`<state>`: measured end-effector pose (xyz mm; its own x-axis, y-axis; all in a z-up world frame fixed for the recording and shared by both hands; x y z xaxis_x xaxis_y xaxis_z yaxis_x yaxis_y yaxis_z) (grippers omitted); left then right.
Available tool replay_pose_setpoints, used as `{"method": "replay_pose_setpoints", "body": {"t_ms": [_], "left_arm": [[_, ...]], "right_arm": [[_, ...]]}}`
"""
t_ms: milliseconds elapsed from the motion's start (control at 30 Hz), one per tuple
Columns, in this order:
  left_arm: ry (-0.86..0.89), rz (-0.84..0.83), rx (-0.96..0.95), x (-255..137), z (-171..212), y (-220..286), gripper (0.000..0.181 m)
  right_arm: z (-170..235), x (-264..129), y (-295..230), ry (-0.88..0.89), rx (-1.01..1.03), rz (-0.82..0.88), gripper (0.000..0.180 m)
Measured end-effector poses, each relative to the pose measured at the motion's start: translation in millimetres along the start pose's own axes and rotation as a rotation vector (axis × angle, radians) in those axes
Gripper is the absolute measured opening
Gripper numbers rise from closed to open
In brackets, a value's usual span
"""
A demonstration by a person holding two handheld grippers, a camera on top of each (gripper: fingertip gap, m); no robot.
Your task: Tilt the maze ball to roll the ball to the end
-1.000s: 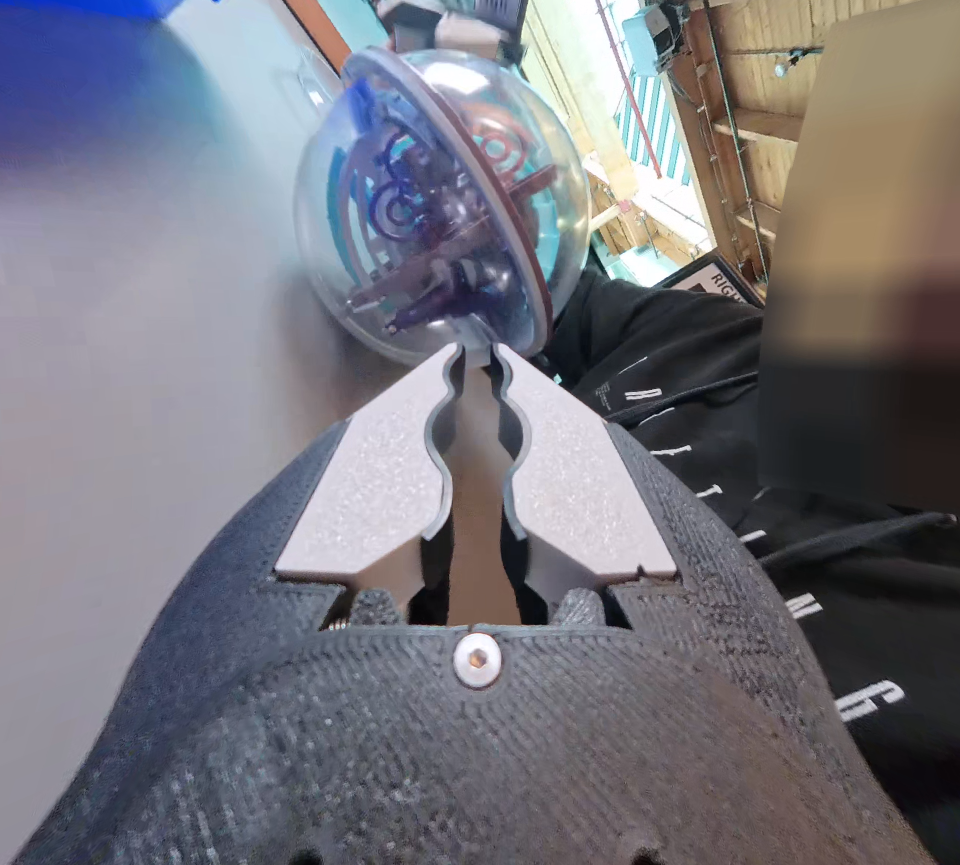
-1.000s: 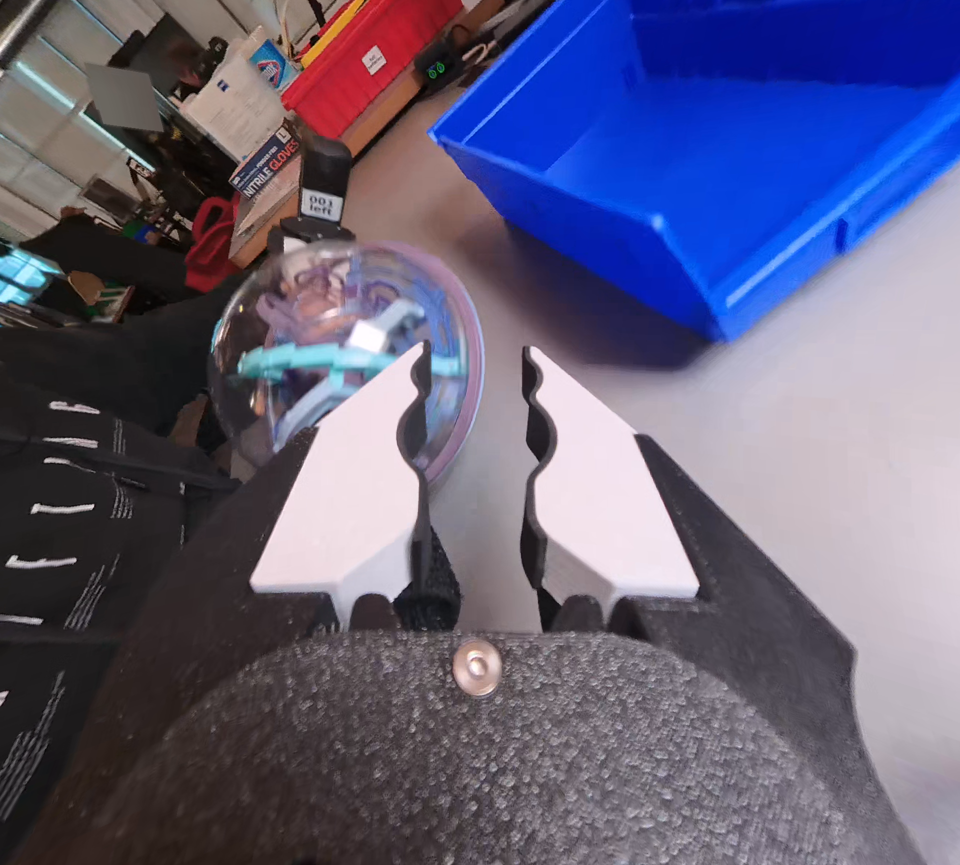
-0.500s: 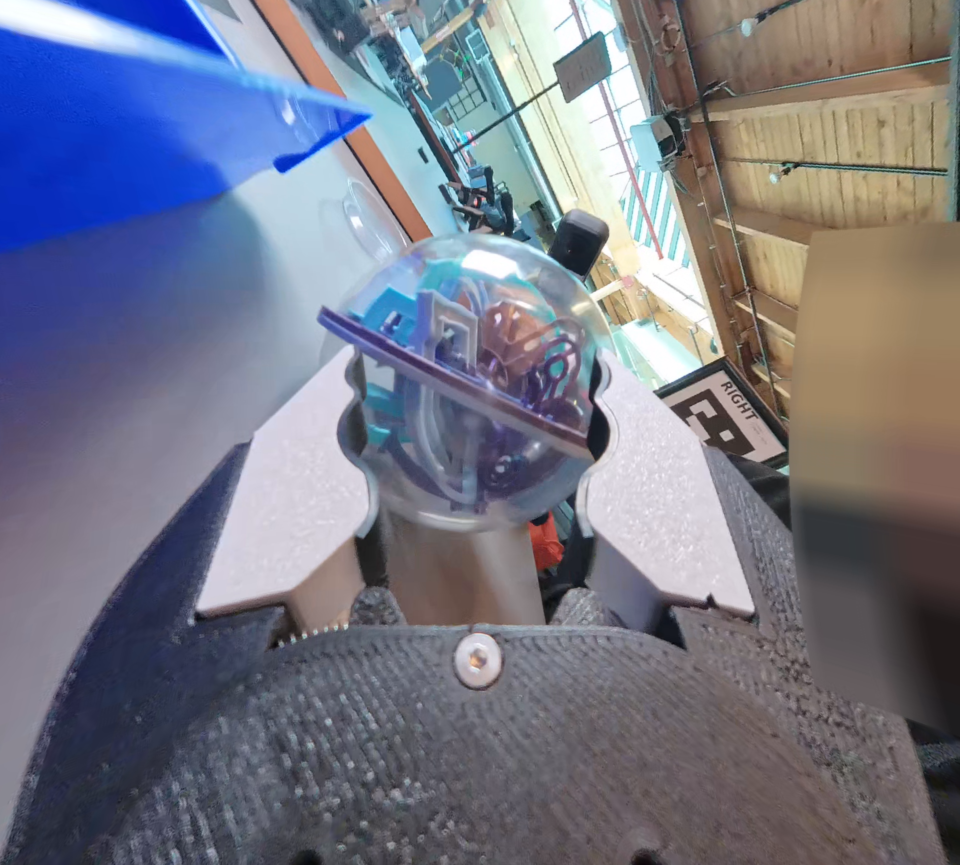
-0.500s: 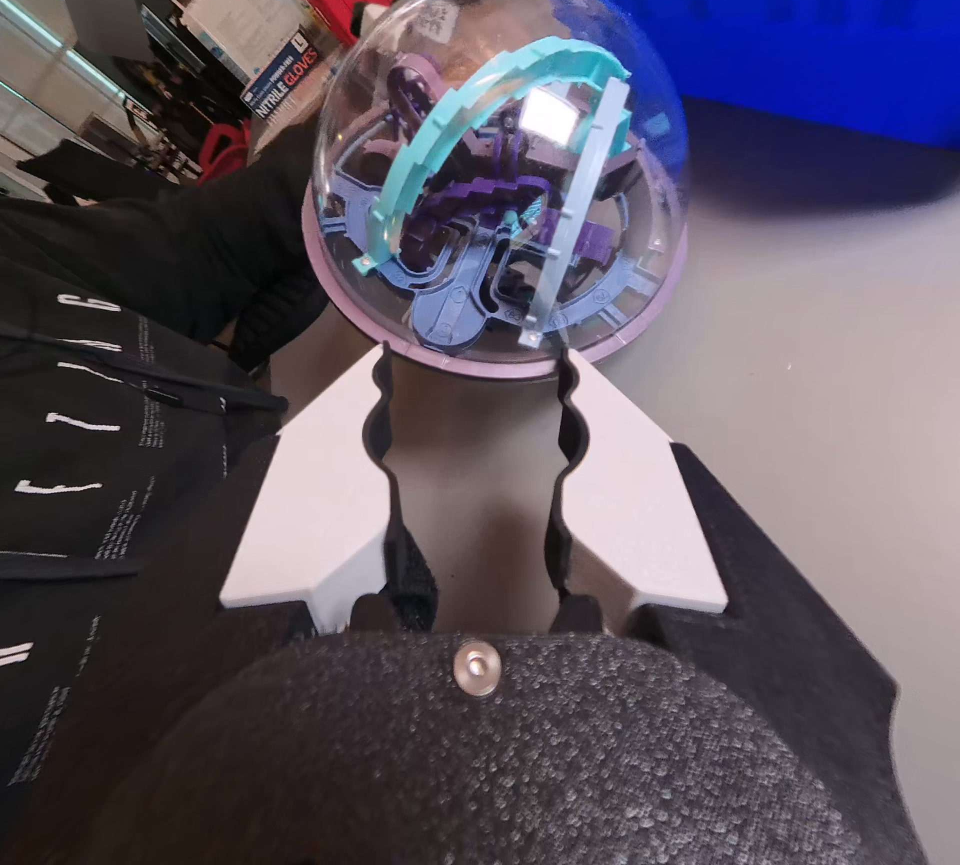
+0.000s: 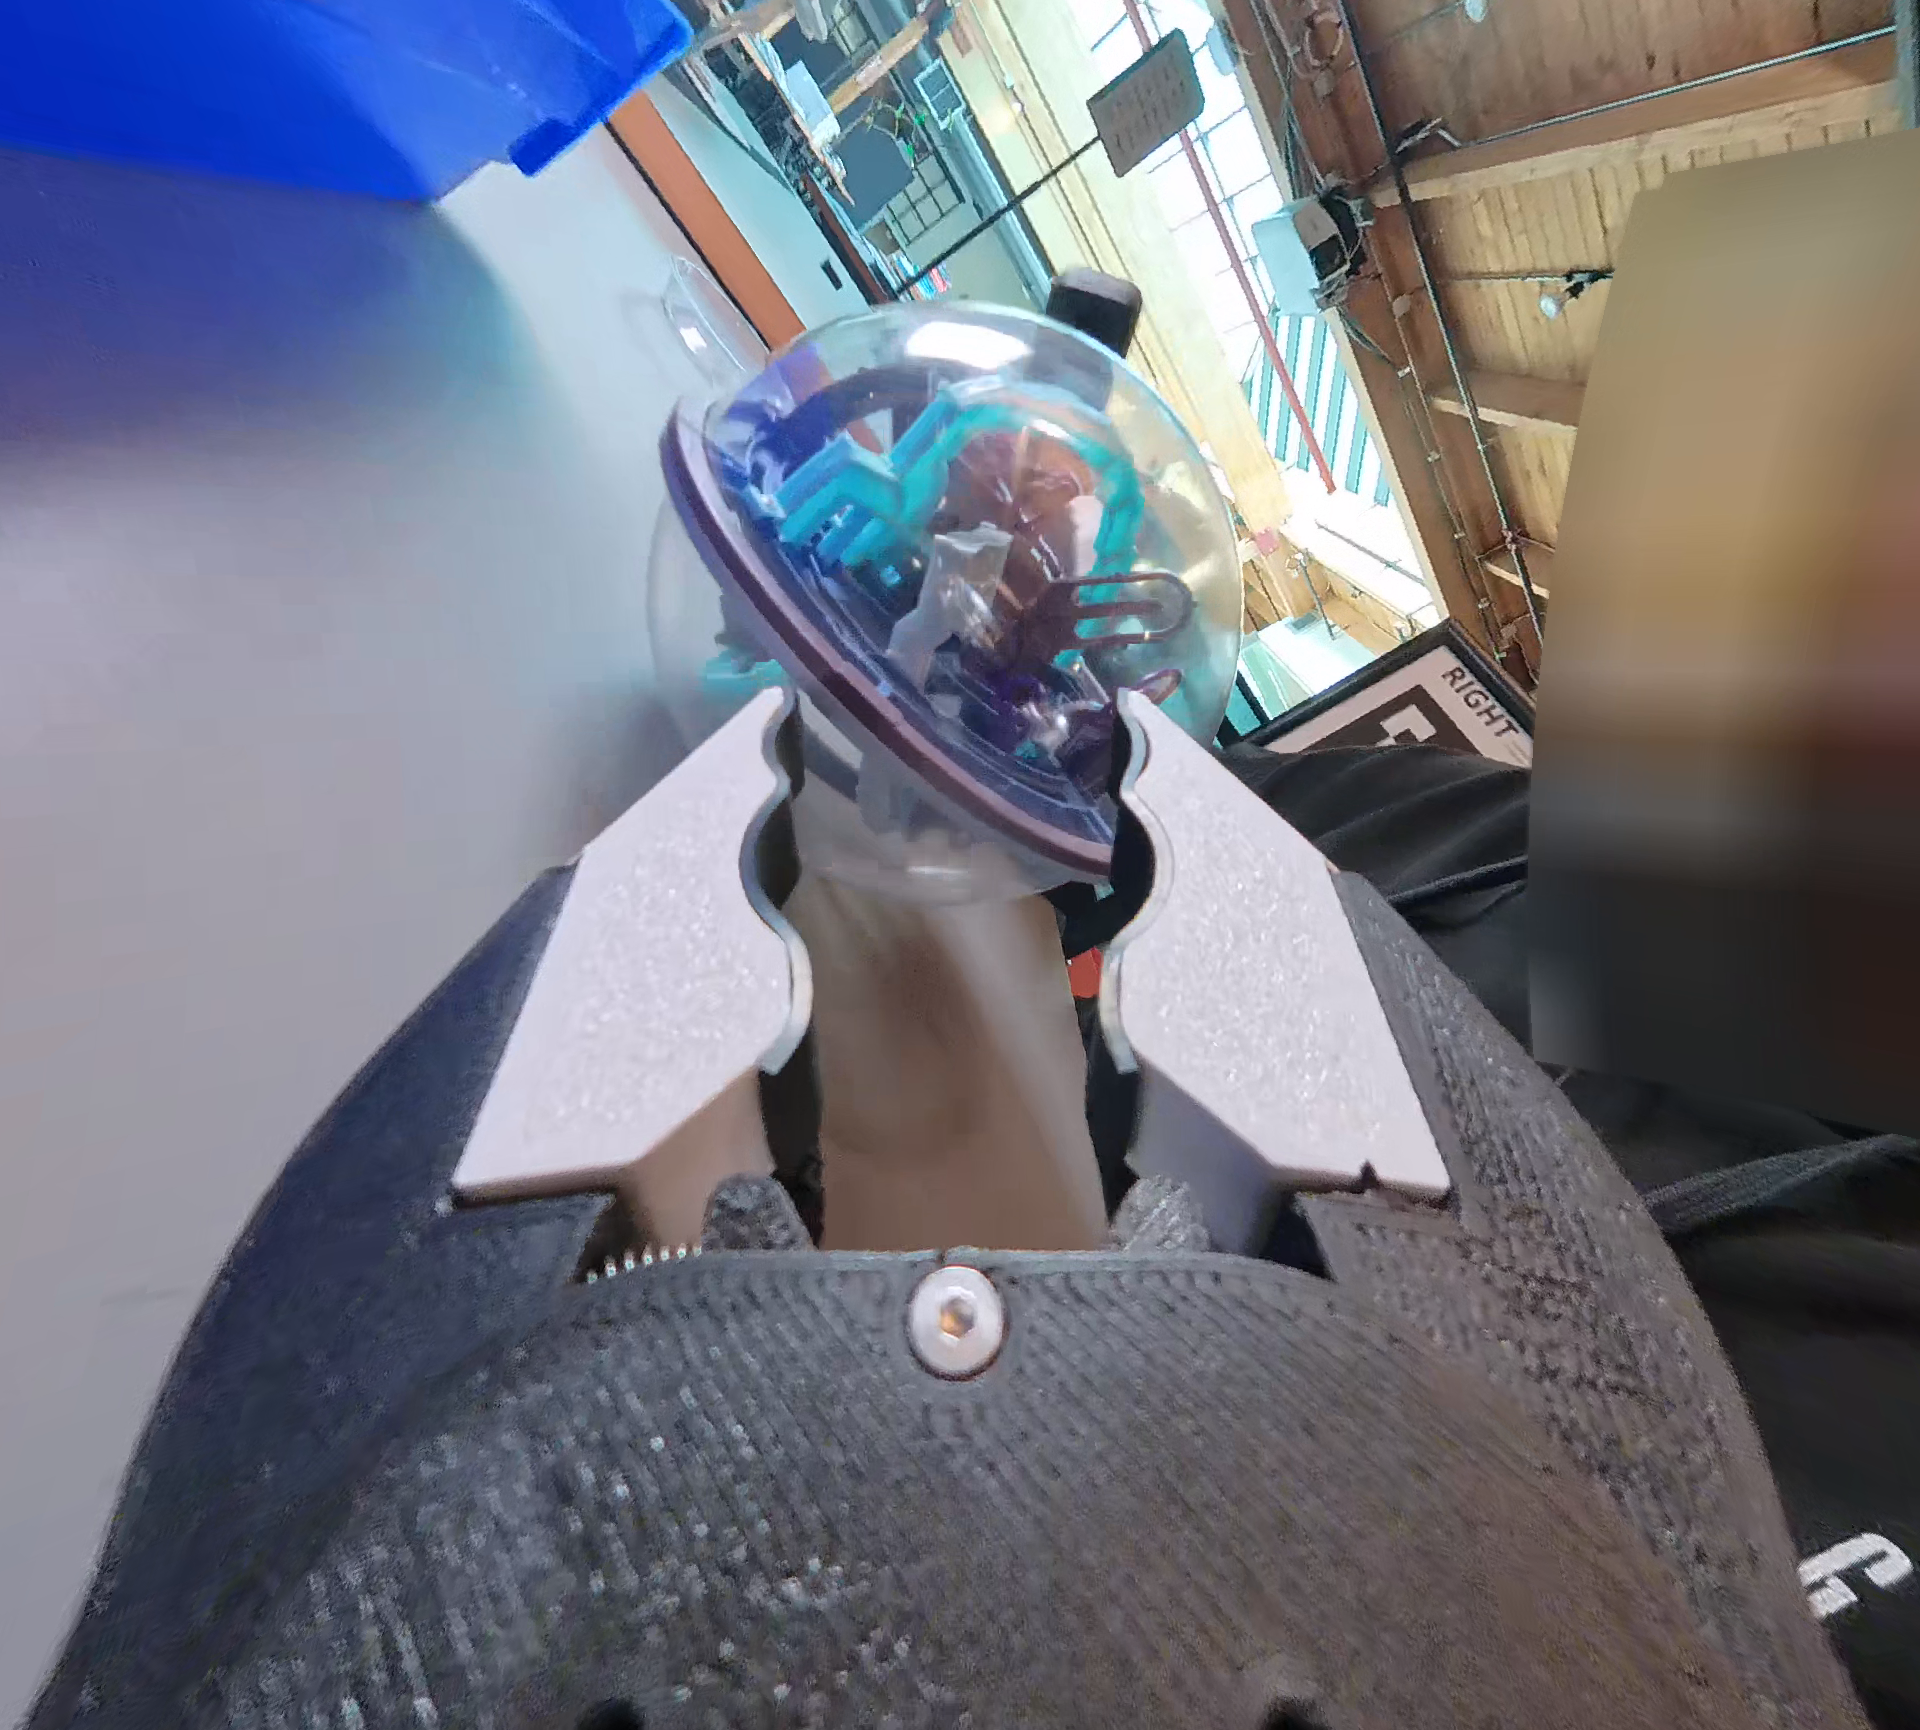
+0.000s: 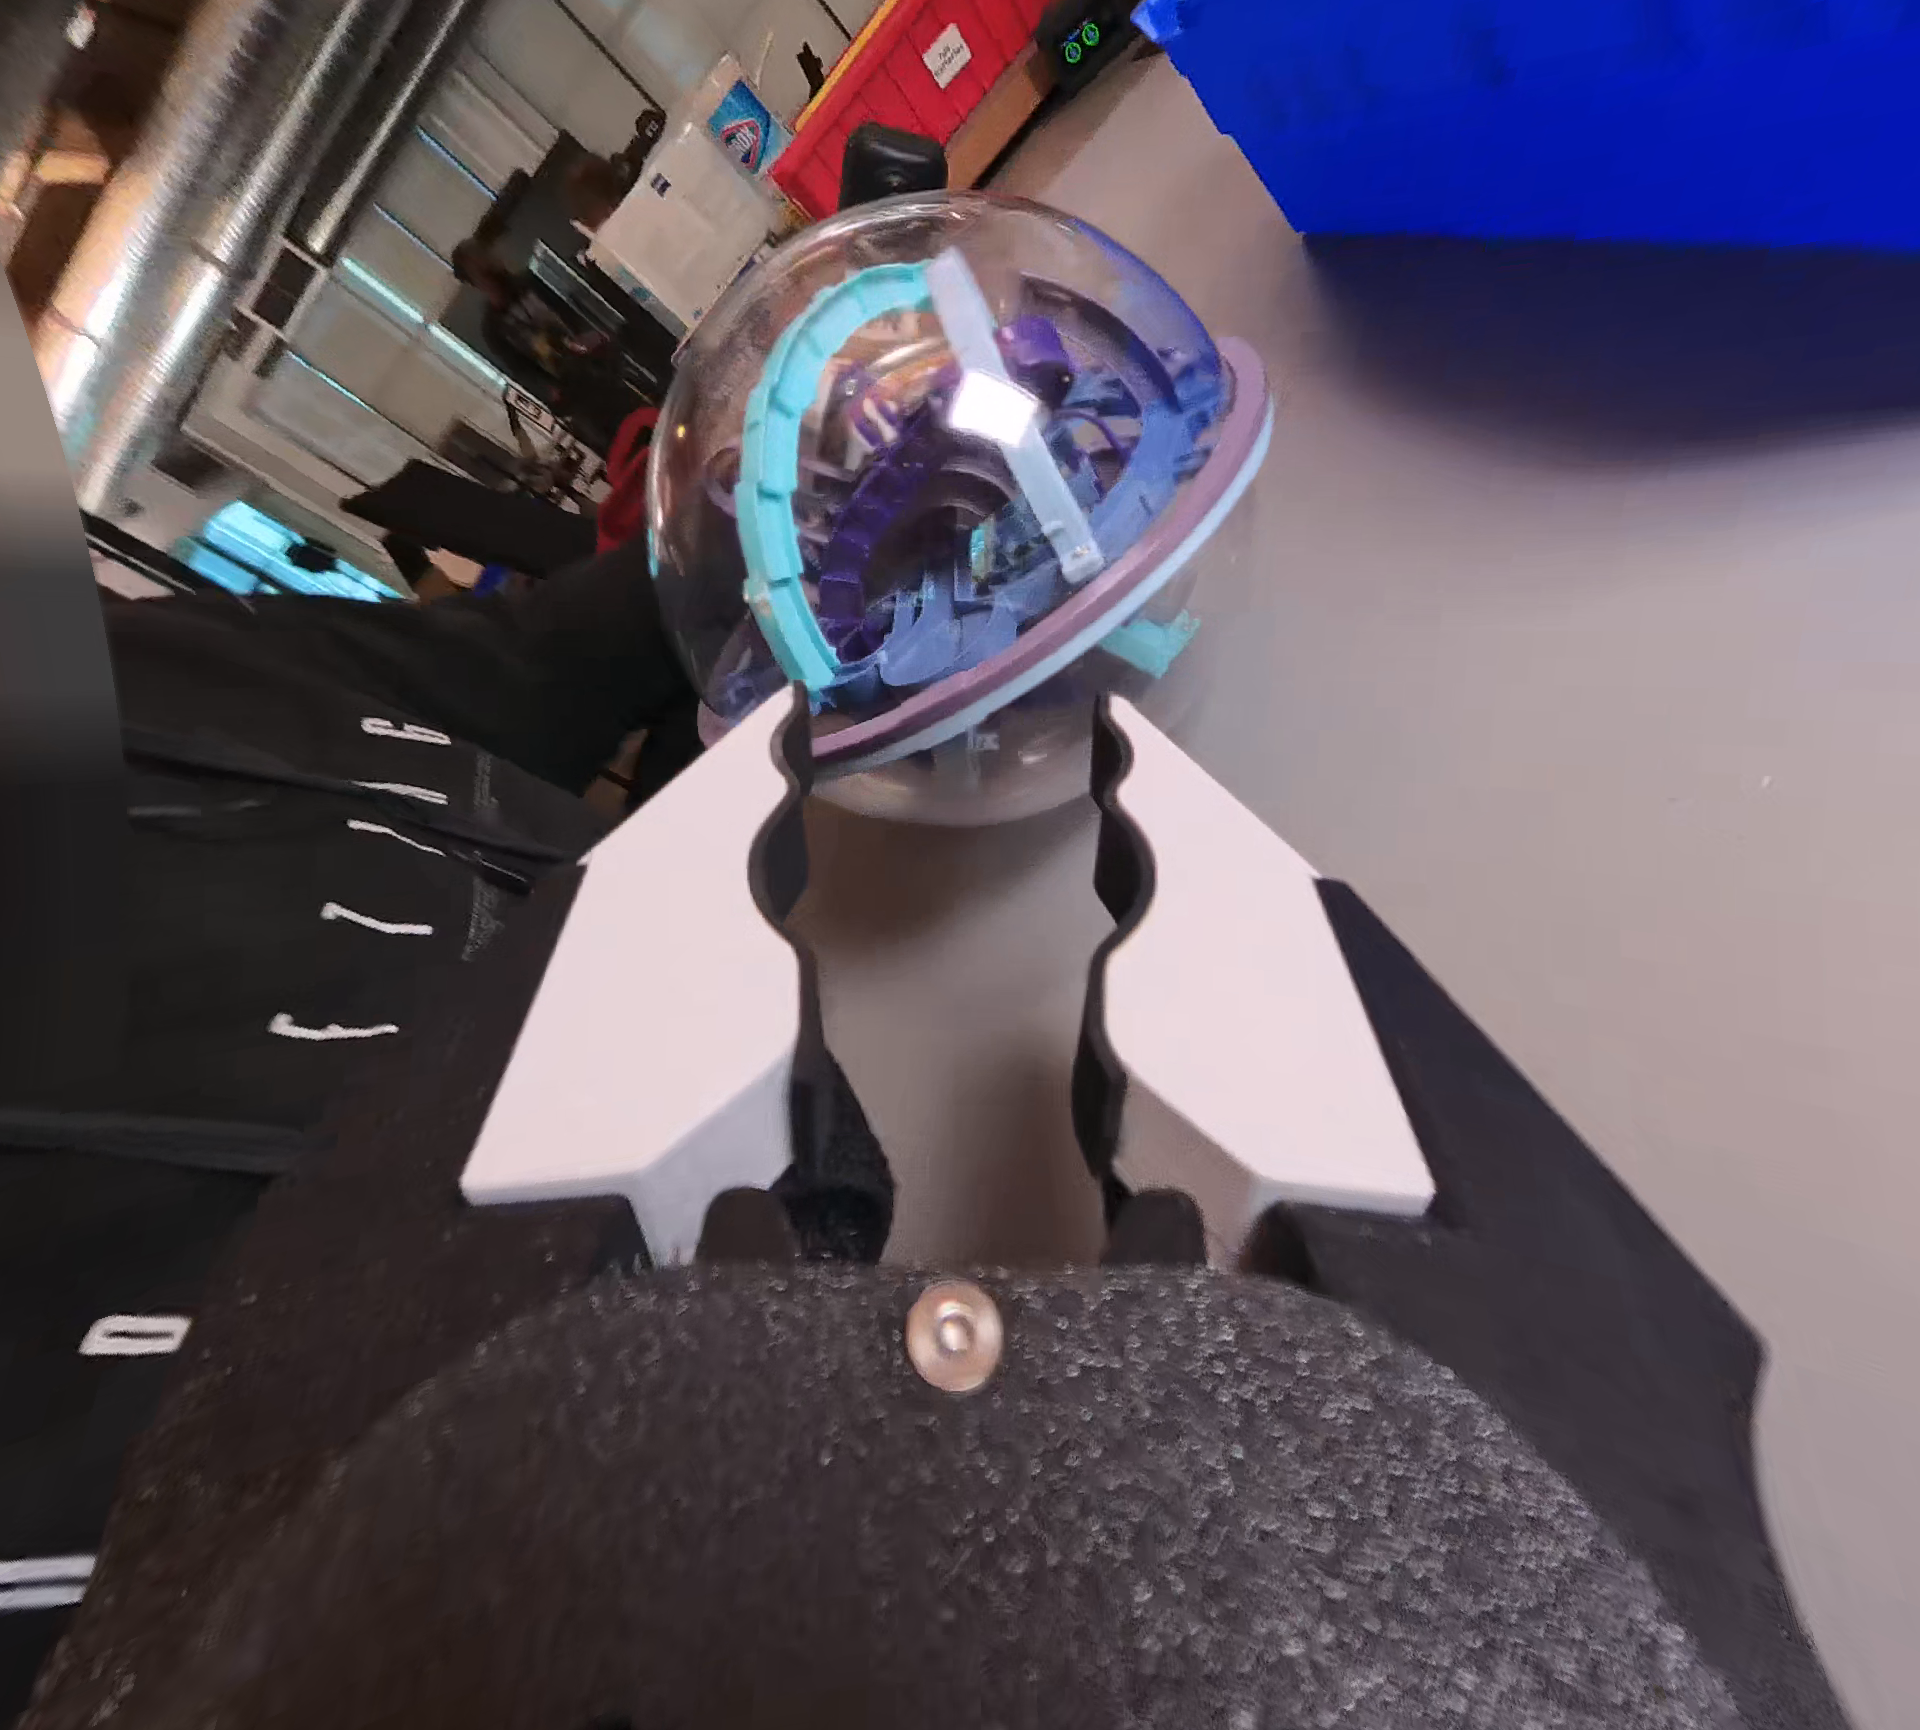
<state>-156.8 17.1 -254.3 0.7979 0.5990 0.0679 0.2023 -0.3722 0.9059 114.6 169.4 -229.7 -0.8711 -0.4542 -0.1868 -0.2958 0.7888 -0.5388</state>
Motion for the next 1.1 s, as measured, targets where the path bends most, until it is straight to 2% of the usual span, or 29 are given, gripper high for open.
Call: {"method": "replay_pose_setpoints", "body": {"t_ms": [133,233,400,500,633,833,1100], "left_arm": [[-0.053,0.006,-0.021,5.0,10.2,0.3,0.043],[-0.03,0.002,-0.017,1.6,11.7,1.0,0.034],[-0.014,0.009,-0.001,0.9,14.5,2.4,0.029],[0.012,0.023,0.062,0.3,11.6,8.6,0.007],[0.07,0.009,0.146,-1.0,2.9,17.9,0.007],[0.127,0.042,0.254,0.6,-24.7,47.3,0.007],[0.234,0.138,0.481,8.7,-84.1,127.6,0.007]], "right_arm": [[7.6,5.2,-1.0,-0.006,0.087,-0.048,0.039],[10.8,4.0,-3.5,0.004,0.104,-0.055,0.016],[11.0,3.3,-2.4,0.04,0.086,-0.043,0.009],[2.7,2.3,-2.0,0.066,0.028,-0.028,0.007],[-13.3,3.5,-4.6,0.062,-0.068,0.009,0.006],[-57.8,-1.2,-14.5,0.111,-0.16,0.017,0.006],[-155.7,-18.6,-66.6,0.203,-0.453,0.062,0.005]]}}
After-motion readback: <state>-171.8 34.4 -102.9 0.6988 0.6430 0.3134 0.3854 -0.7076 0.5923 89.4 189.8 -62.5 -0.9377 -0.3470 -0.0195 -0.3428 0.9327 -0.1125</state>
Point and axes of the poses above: each gripper's, where its closed fingertips meet, x out along the fingers, z out of its underside, y = z × x across the jaws, the point moved 8 cm from there along -x, back along the fingers, and after that the axes turned 9 degrees about -x, right-handed, at the moved point
